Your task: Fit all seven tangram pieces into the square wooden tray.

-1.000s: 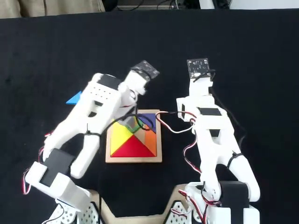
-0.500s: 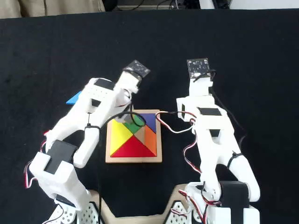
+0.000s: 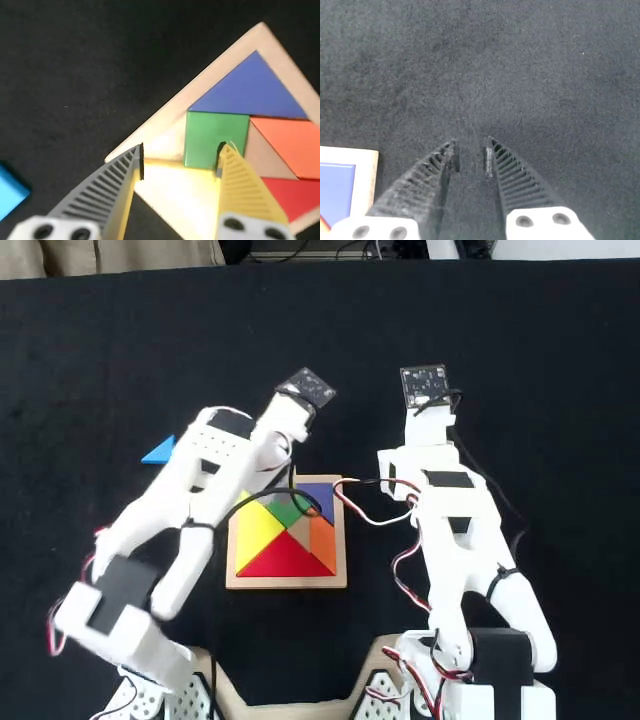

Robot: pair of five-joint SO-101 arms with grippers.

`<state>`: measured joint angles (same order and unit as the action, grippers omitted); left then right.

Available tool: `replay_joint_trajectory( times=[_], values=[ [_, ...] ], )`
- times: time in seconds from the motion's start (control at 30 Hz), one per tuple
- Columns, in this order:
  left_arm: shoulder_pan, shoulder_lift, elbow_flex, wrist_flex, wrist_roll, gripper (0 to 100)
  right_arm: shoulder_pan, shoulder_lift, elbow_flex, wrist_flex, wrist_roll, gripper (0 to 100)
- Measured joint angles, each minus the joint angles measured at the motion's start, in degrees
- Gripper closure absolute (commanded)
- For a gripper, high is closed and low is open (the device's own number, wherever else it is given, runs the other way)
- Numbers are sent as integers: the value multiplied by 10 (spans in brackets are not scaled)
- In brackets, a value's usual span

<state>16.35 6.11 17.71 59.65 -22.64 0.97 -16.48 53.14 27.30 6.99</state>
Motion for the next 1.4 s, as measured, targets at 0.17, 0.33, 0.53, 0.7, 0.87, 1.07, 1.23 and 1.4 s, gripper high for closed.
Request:
replay_joint_trajectory(
  times=[0.17,0.33,0.53,0.7,0.87,1.07,1.23,1.4],
  values=[
    [-22,-100,4,38,-2,751,0,0,0,0,0,906],
    [-141,-142,11,40,-35,751,0,0,0,0,0,906],
    [-302,-106,12,9,-101,751,0,0,0,0,0,906],
    [-316,-51,12,-9,-138,751,0,0,0,0,0,906],
    [-282,7,12,-52,-142,751,0,0,0,0,0,906],
    [-256,41,12,-90,-142,751,0,0,0,0,0,906],
    [-256,59,12,-114,-142,749,0,0,0,0,0,906],
    [-266,98,-11,-117,-142,749,0,0,0,-13,0,906]
  ],
)
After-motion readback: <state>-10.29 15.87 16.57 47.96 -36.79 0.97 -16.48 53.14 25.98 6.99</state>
